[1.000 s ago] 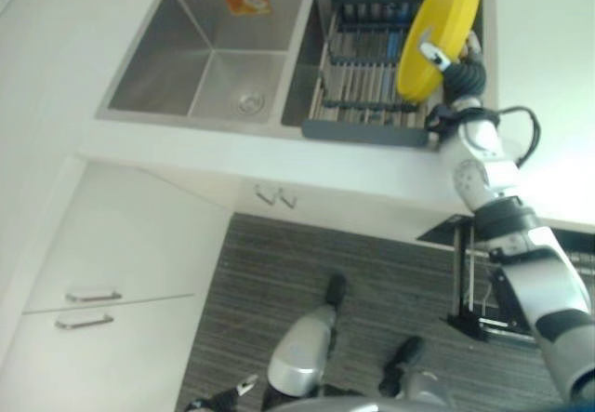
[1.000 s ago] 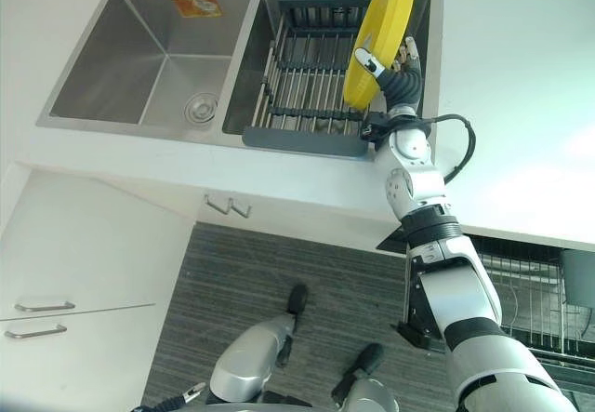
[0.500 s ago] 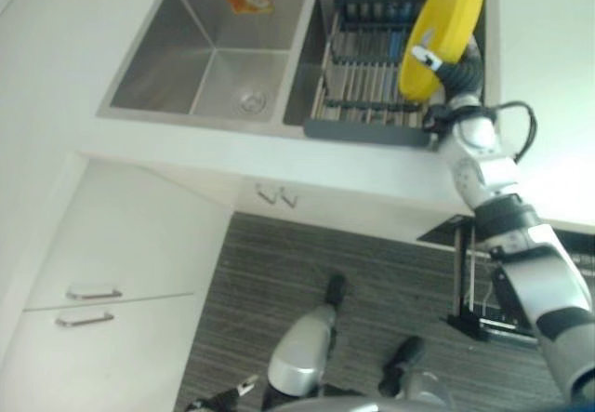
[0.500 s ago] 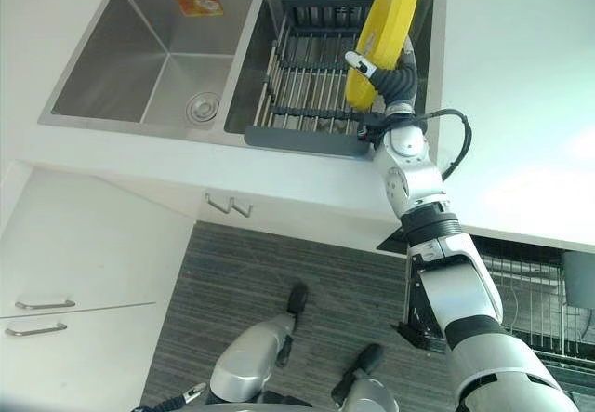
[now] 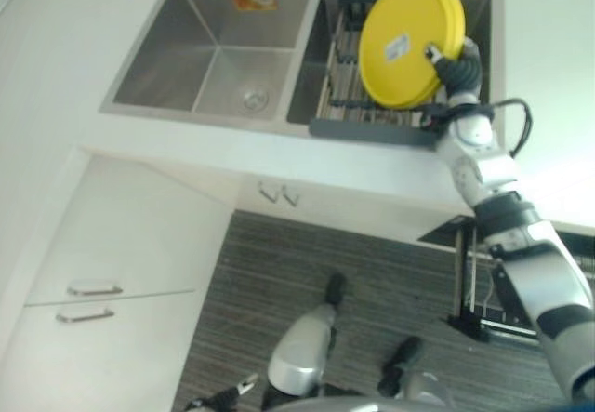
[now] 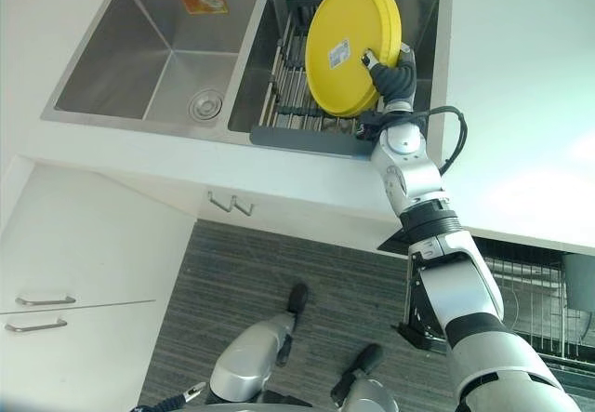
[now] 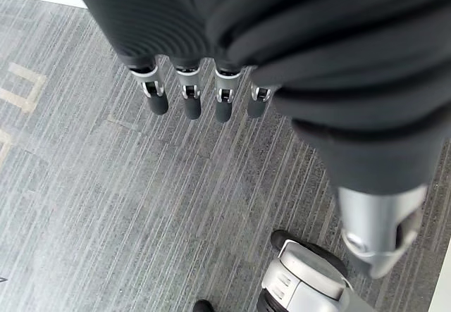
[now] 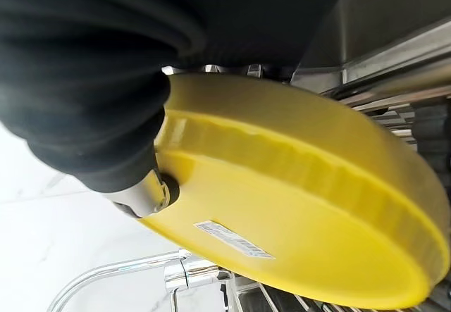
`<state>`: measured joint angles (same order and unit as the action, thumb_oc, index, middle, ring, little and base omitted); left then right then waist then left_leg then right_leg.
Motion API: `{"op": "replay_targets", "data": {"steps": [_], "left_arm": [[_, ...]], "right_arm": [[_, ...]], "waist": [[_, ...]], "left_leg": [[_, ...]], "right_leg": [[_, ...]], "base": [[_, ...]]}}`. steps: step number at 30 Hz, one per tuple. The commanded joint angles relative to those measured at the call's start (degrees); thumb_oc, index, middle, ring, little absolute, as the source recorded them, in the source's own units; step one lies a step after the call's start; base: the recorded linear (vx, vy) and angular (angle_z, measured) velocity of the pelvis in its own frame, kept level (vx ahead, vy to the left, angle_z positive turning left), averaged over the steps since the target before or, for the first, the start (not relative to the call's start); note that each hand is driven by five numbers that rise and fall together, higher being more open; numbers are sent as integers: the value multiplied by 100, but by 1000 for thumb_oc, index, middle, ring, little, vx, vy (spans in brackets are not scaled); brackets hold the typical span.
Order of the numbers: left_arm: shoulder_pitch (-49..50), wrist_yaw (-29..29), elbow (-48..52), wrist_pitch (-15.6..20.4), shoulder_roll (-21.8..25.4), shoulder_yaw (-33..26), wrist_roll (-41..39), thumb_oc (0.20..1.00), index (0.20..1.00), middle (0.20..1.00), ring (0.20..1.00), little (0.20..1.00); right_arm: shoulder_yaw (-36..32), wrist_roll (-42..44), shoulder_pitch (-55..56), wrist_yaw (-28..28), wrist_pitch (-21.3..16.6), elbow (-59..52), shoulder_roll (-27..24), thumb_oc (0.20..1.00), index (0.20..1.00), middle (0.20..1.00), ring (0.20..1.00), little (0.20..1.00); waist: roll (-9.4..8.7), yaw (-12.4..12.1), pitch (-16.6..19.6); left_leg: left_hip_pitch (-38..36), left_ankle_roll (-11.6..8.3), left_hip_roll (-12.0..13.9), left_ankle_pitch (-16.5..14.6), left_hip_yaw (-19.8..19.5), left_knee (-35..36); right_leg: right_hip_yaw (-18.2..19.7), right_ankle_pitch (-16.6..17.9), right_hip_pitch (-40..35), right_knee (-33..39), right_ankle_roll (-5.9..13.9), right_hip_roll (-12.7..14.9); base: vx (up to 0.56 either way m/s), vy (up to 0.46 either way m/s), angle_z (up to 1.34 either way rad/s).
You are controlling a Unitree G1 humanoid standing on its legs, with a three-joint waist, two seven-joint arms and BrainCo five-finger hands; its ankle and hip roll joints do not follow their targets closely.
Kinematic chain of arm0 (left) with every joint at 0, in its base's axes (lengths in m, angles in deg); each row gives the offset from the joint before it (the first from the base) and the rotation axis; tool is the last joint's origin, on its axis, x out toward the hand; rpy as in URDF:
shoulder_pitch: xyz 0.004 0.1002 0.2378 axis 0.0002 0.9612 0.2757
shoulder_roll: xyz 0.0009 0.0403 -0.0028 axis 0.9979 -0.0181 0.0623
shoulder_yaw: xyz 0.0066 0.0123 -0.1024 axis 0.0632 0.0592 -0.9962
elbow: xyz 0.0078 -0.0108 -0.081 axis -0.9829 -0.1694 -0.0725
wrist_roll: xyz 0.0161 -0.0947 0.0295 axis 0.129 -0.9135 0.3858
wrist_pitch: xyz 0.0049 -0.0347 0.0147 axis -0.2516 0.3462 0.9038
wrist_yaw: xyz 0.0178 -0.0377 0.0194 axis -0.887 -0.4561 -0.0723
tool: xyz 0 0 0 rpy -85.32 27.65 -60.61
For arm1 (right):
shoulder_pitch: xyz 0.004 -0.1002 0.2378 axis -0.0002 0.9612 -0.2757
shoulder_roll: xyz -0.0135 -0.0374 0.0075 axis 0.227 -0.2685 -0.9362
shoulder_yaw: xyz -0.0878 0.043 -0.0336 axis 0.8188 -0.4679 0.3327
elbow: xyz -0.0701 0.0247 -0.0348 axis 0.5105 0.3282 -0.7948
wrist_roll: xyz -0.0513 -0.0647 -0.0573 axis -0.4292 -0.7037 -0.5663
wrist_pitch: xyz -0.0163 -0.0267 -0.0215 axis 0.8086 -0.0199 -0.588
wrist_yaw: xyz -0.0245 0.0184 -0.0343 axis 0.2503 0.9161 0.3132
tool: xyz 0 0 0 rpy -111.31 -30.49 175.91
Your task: Place the dishes in the dishwasher.
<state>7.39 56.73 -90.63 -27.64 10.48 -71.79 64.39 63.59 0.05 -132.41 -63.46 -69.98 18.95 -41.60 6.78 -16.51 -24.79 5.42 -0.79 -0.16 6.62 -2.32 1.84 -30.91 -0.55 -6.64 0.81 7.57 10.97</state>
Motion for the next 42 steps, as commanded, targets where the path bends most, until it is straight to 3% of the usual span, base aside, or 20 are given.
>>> {"op": "replay_targets", "data": {"steps": [1, 7, 10, 14, 21, 24, 28, 29, 35, 42], "left_arm": [[-19, -77, -50, -69, 334, 402, 270, 1000, 1000, 1000, 1000, 1000], [17, -83, -89, 4, 348, 383, 469, 1000, 1000, 1000, 1000, 1000], [37, -109, -154, -139, 351, 342, 450, 1000, 1000, 1000, 1000, 1000], [35, -626, -324, -348, 385, 265, 1199, 1000, 1000, 1000, 1000, 1000], [-14, -812, -529, -574, 280, 330, 1773, 1000, 1000, 1000, 1000, 1000], [-81, -825, -720, -577, 150, 413, 1849, 1000, 1000, 1000, 1000, 1000], [-404, -757, -788, -520, 43, 581, 1743, 1000, 1000, 1000, 1000, 1000], [-501, -749, -757, -502, 44, 624, 1727, 1000, 1000, 1000, 1000, 1000], [-632, -926, -305, -578, 146, 782, 2086, 1000, 1000, 1000, 1000, 1000], [-1139, -979, -3, -694, 292, 1076, 2285, 1000, 1000, 1000, 1000, 1000]], "right_arm": [[180, -20, -422, 23, -468, -155, -147, 200, 200, 200, 200, 200], [116, 672, -177, -378, -1315, -508, 61, 200, 200, 200, 200, 200], [56, 734, 16, -485, -1685, -1017, 203, 200, 200, 200, 200, 200], [9, 527, 212, -275, -2023, -1665, 264, 200, 200, 200, 200, 200], [-81, 1165, 950, -277, -1788, -2876, 207, 200, 200, 200, 200, 200], [-219, 1463, 1330, -412, -1669, -3295, 106, 200, 200, 200, 200, 200], [-657, 1746, 2219, -593, -1370, -4150, -161, 200, 200, 200, 200, 200], [-898, 1743, 2753, -791, -1266, -4371, -327, 200, 200, 200, 200, 200], [-1494, 1768, 4429, -1743, -1392, -4349, -681, 200, 200, 200, 200, 200], [-1371, 1923, 4578, -2227, -1416, -3851, -783, 200, 200, 200, 200, 200]], "waist": [[-54, -216, 172], [-152, -171, 331], [-263, -111, 522], [-473, 11, 850], [-774, 550, 1370], [-844, 896, 1545], [-876, 1566, 1704], [-857, 1813, 1696], [-781, 2374, 1404], [-614, 2625, 916]], "left_leg": [[36, -19, 89, -345, -18, -5], [-87, -35, 161, -387, 92, 21], [-239, -60, 241, -447, 263, 33], [-476, -117, 375, -529, 472, 78], [-828, -232, 622, -645, 783, 120], [-943, -304, 732, -656, 1044, 139], [-1107, -392, 922, -702, 1557, 112], [-1155, -388, 961, -748, 1726, 49], [-1071, -285, 1037, -978, 2013, -366], [-625, -249, 1012, -1145, 1904, -932]], "right_leg": [[397, -271, 510, -911, 117, 572], [364, -252, 383, -783, 124, 499], [307, -246, 244, -671, 152, 448], [364, -257, 82, -496, 156, 313], [888, -278, -43, -159, -7, -96], [1115, -228, -42, 13, -30, -227], [1485, -213, 34, 64, -47, -341], [1577, -222, 89, -9, -45, -328], [1835, -399, 453, -545, -107, -275], [2082, -579, 1032, -1152, -233, -247]], "base": [[-44, -16, 0], [-50, -61, 0], [-62, -136, -5], [-51, -174, -10], [-75, -165, -43], [-112, -112, -74], [-77, -79, -85], [-8, -28, -106], [-32, -10, -49], [-100, 74, -11]]}}
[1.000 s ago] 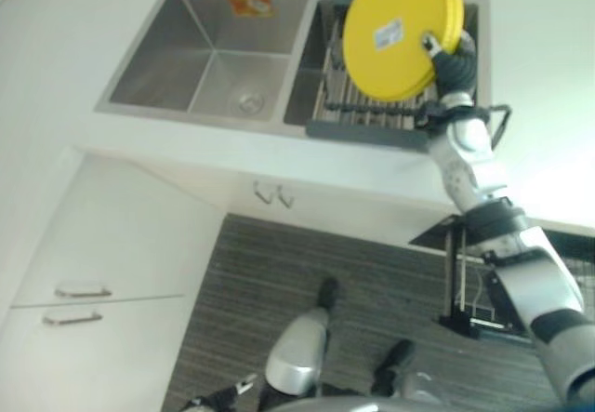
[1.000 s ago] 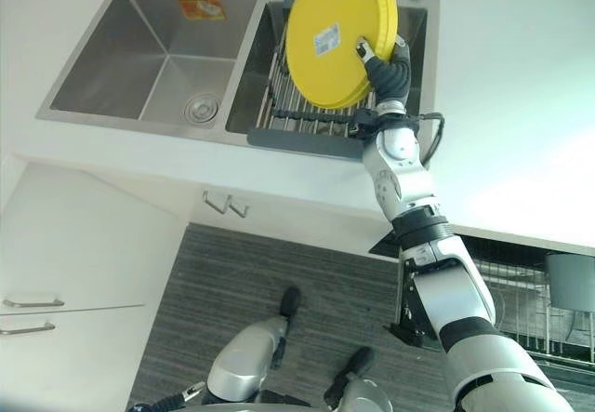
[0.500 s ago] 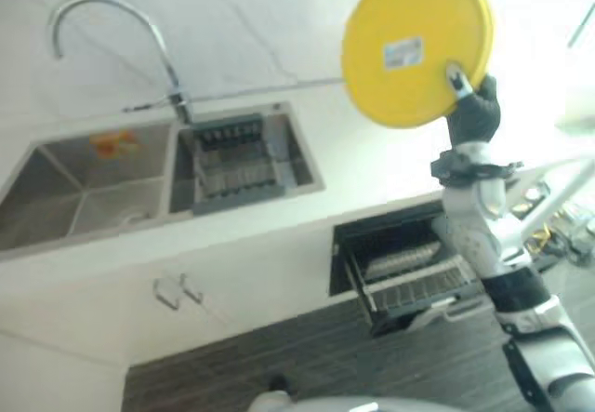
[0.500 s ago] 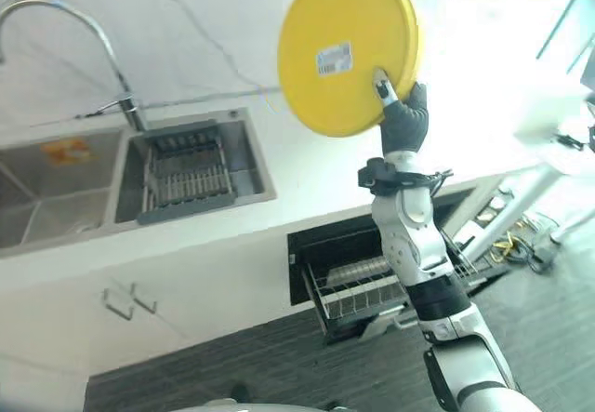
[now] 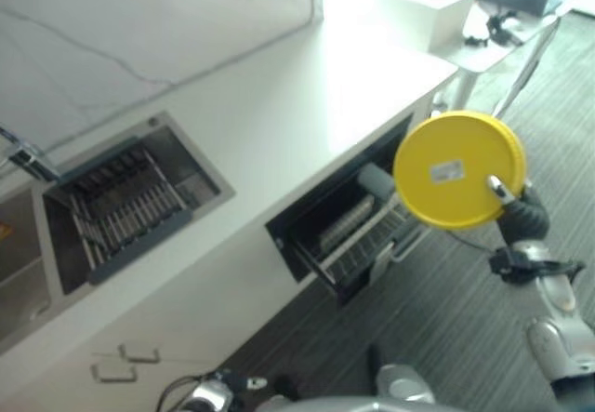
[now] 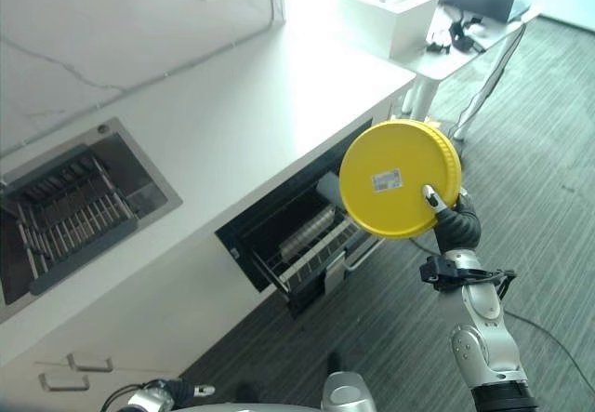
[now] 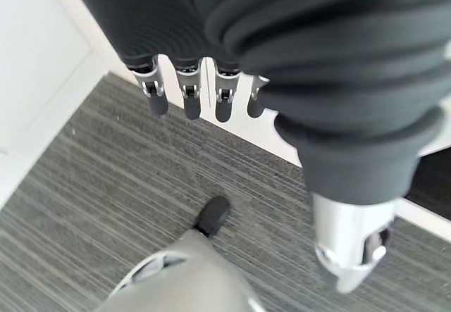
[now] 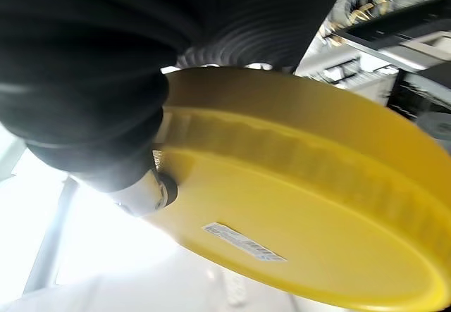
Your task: Place the dishes in the dishwasher.
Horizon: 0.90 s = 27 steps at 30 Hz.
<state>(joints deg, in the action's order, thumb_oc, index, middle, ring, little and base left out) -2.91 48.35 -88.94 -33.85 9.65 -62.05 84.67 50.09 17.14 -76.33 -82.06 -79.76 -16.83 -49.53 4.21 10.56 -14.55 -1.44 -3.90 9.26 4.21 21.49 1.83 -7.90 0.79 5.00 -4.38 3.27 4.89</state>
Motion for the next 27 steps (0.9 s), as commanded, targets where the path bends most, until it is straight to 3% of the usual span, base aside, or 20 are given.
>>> {"op": "replay_targets", "data": {"steps": [1, 11, 17, 27], "left_arm": [[-185, -153, -151, -63, 391, 135, 213, 1000, 1000, 1000, 1000, 1000], [-794, -189, 128, 203, 288, 476, -16, 1000, 1000, 1000, 1000, 1000], [-650, -130, 316, 98, 260, 596, 134, 1000, 1000, 1000, 1000, 1000], [-308, 119, 279, 45, 300, 474, 421, 1000, 1000, 1000, 1000, 1000]], "right_arm": [[13, 182, -1070, -385, -447, -224, 11, 200, 200, 200, 200, 200], [475, -155, -1637, -316, -327, 96, 153, 200, 200, 200, 200, 200], [533, -298, -1591, -200, -373, 235, 241, 200, 200, 200, 200, 200], [427, -1256, -1677, 703, 38, 800, 223, 200, 200, 200, 200, 200]], "waist": [[-331, -65, -164], [-276, -82, -712], [-319, -213, -814], [-502, -557, -886]], "left_leg": [[95, 67, 56, -911, -492, -957], [684, 94, -58, -910, -737, -1350], [774, 120, -87, -901, -866, -1434], [812, 150, -109, -883, -1148, -1383]], "right_leg": [[-205, -744, -66, -714, 187, 367], [-164, -894, 564, -1291, 72, 374], [-233, -916, 575, -1393, 50, 391], [-364, -849, 425, -1242, 78, 362]], "base": [[-74, 109, 1], [-61, 32, 9], [24, 1, 19], [36, -21, 11]]}}
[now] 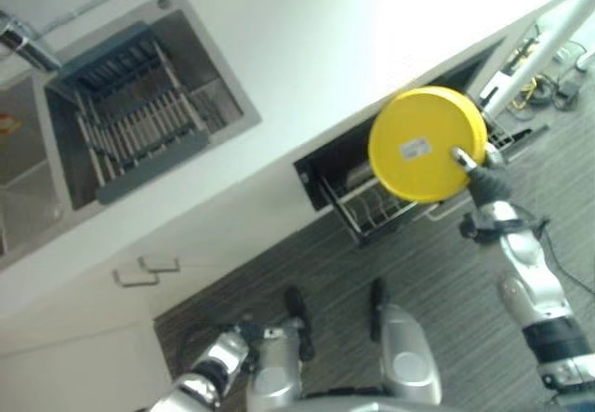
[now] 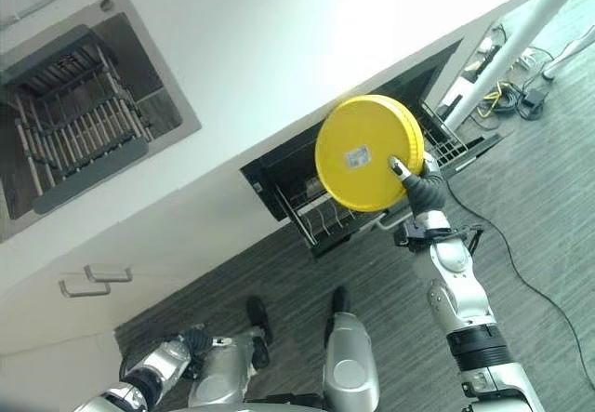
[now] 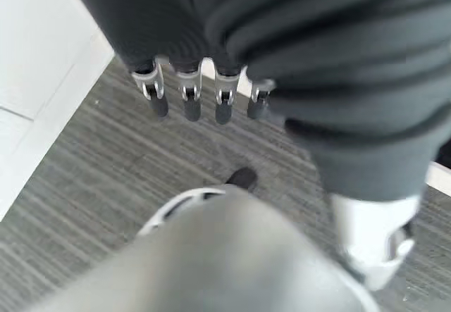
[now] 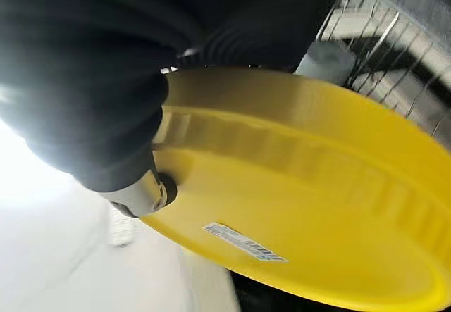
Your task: Place the dishes in the dishwasher.
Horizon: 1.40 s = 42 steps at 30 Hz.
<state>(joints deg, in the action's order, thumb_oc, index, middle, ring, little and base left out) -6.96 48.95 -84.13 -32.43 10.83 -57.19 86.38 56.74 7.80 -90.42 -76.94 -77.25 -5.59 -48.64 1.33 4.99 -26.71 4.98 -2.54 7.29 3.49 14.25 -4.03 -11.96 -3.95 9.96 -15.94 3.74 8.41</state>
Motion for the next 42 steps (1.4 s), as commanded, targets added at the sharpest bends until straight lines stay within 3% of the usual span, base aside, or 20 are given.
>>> {"op": "replay_targets", "data": {"steps": [1, 6, 11, 17, 21, 24, 33, 36, 42], "left_arm": [[46, 75, -200, -45, 227, -3, 331, 1000, 1000, 1000, 1000, 1000], [-100, 180, -104, -18, 396, 14, 554, 1000, 1000, 1000, 1000, 1000], [-258, 225, -77, -108, 573, 79, 659, 1000, 1000, 1000, 1000, 1000], [-502, 304, -111, -203, 704, 187, 735, 1000, 1000, 1000, 1000, 1000], [-633, 293, -75, -126, 768, 307, 726, 1000, 1000, 1000, 1000, 1000], [-681, 207, -16, 14, 775, 352, 523, 1000, 1000, 1000, 1000, 1000], [-551, -81, 500, 927, 802, 641, 516, 1000, 1000, 1000, 1000, 1000], [-610, -122, 787, 1208, 844, 785, 295, 1000, 1000, 1000, 1000, 1000], [-716, -77, 1104, 1197, 994, 916, 279, 1000, 1000, 1000, 1000, 1000]], "right_arm": [[-243, -726, -453, 409, -88, -136, 43, 200, 200, 200, 200, 200], [-315, -1114, -822, 695, 229, 281, -330, 200, 200, 200, 200, 200], [-269, -1156, -1144, 680, 356, 814, -542, 200, 200, 200, 200, 200], [47, -1552, -1747, 561, 543, 1500, -648, 200, 200, 200, 200, 200], [347, -1857, -2325, 572, 727, 1921, -828, 200, 200, 200, 200, 200], [573, -2206, -2671, 582, 659, 2202, -937, 200, 200, 200, 200, 200], [1105, -2926, -3363, 751, 730, 2487, -1237, 200, 200, 200, 200, 200], [1362, -3604, -3645, 880, 851, 2575, -1376, 200, 200, 200, 200, 200], [2042, -5748, -4117, 1375, 979, 2624, -1768, 200, 200, 200, 200, 200]], "waist": [[-275, -85, 271], [-396, -277, 93], [-563, -432, -11], [-629, -580, -142], [-583, -687, -303], [-517, -749, -308], [-202, -869, -308], [-123, -887, -308], [-116, -909, -308]], "left_leg": [[279, 36, 103, -840, -431, -912], [532, 90, 151, -930, -497, -1259], [648, 130, 168, -958, -549, -1344], [862, 158, 153, -970, -594, -1481], [1118, 179, 122, -982, -653, -1668], [1374, 192, 84, -980, -698, -1776], [1958, 159, -85, -1017, -837, -1852], [2142, 171, -133, -1010, -858, -1896], [2330, 190, -136, -1011, -890, -1941]], "right_leg": [[-10, -392, -14, -176, 17, 15], [-120, -410, 97, -424, 4, 5], [-210, -328, 96, -390, 36, -29], [-269, -240, 197, -384, 56, -28], [-294, -249, 392, -556, 38, -8], [-314, -287, 626, -717, 11, -2], [-279, -526, 1335, -1177, 13, 74], [-277, -559, 1561, -1328, 11, 116], [-287, -533, 1738, -1368, 38, 105]], "base": [[-80, -47, 7], [-68, -68, 15], [-37, -83, 12], [-57, -53, 6], [-60, -20, 3], [-36, 1, 7], [-9, 36, 6], [-21, 24, 4], [-7, -15, 1]]}}
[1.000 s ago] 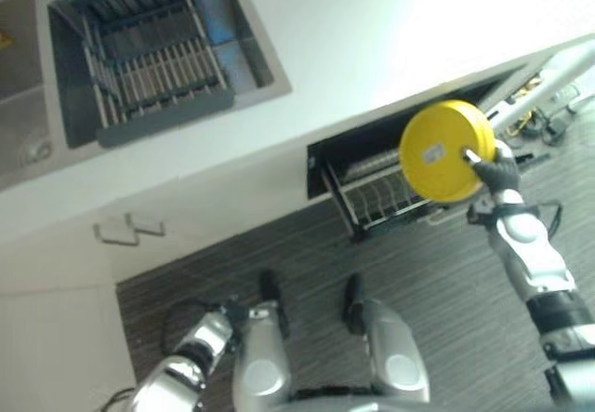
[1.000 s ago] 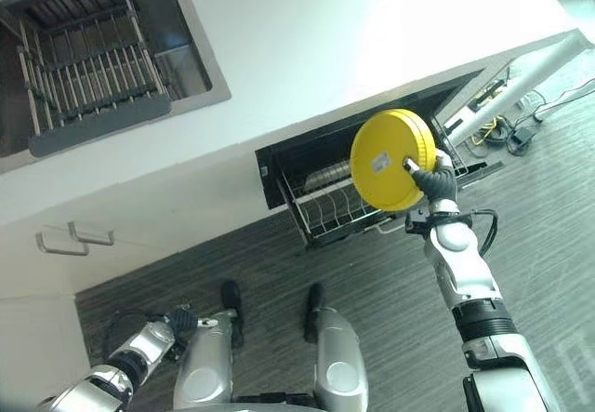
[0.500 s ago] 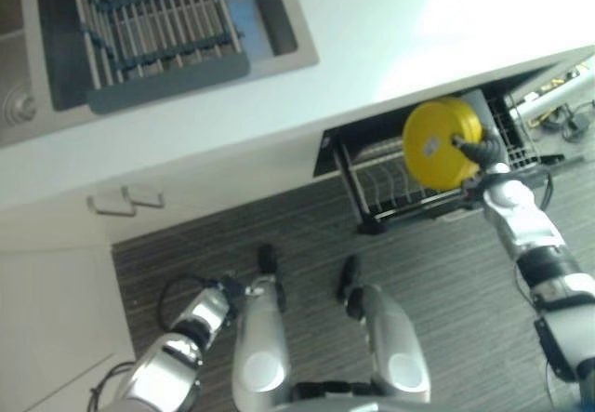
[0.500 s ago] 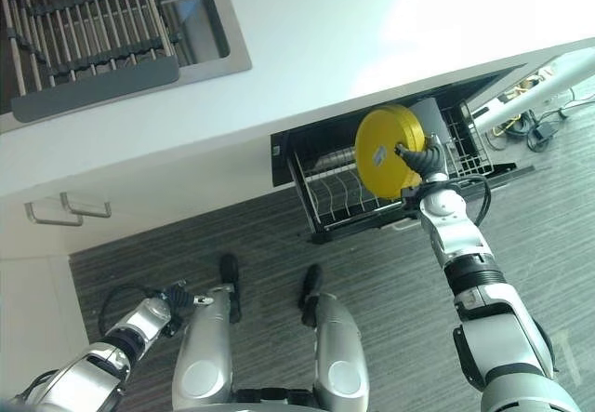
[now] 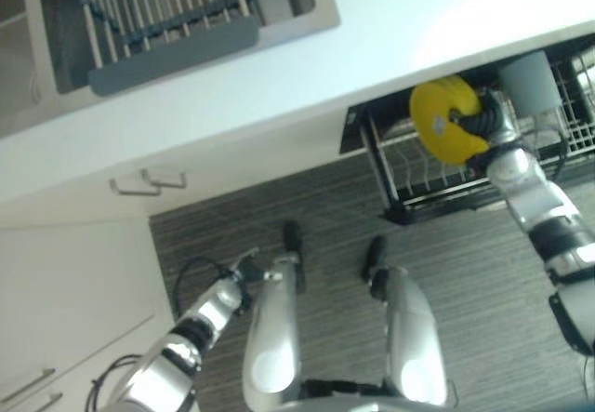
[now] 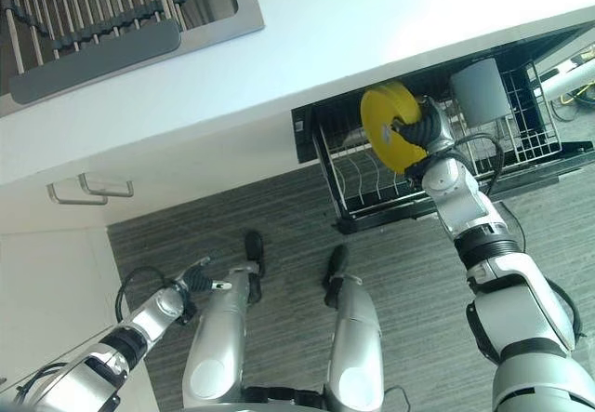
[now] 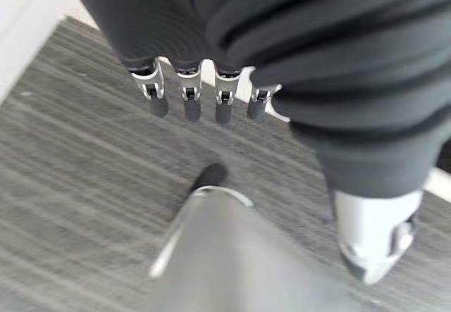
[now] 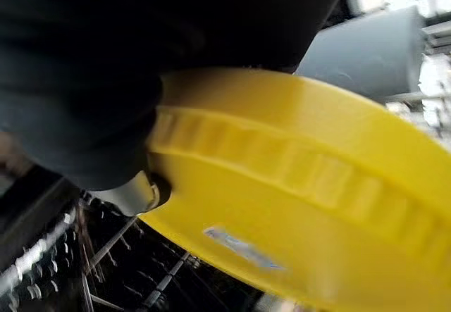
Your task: Place the dishes in the dishwasher.
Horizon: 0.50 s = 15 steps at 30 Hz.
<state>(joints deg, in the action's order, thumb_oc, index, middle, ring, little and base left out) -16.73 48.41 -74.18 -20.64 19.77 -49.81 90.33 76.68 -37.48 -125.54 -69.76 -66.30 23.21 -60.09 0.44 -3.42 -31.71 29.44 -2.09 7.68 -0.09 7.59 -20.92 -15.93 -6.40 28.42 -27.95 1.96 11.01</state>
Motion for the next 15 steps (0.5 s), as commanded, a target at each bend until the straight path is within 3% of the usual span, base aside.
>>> {"op": "replay_targets", "data": {"steps": [1, 8, 12, 15], "left_arm": [[239, -14, 116, 14, 140, 219, -34, 1000, 1000, 1000, 1000, 1000], [208, -80, 87, -14, 376, 415, 194, 1000, 1000, 1000, 1000, 1000], [160, -219, -150, 105, 370, 550, 75, 1000, 1000, 1000, 1000, 1000], [147, -236, -208, 161, 334, 608, 76, 1000, 1000, 1000, 1000, 1000]], "right_arm": [[243, -1624, -755, 812, -91, -273, -732, 200, 200, 200, 200, 200], [1151, -2343, -1184, 1411, 89, -194, -1092, 200, 200, 200, 200, 200], [1415, -2845, -1456, 2601, 419, 216, -1085, 200, 200, 200, 200, 200], [1465, -2889, -1463, 2765, 481, 354, -1050, 200, 200, 200, 200, 200]], "waist": [[-44, -80, 192], [-74, -96, 192], [9, -129, 192], [48, -138, 192]], "left_leg": [[-67, 149, -180, -662, -248, -284], [137, 170, -185, -635, -313, -289], [336, 189, -241, -636, -366, -312], [410, 188, -276, -632, -385, -316]], "right_leg": [[113, -281, -72, -183, 228, -164], [171, -237, 124, -193, 297, -208], [201, -264, 331, -274, 328, -164], [204, -265, 400, -278, 336, -148]], "base": [[-21, -60, 10], [-12, -24, 3], [-19, 12, 3], [-17, 27, 6]]}}
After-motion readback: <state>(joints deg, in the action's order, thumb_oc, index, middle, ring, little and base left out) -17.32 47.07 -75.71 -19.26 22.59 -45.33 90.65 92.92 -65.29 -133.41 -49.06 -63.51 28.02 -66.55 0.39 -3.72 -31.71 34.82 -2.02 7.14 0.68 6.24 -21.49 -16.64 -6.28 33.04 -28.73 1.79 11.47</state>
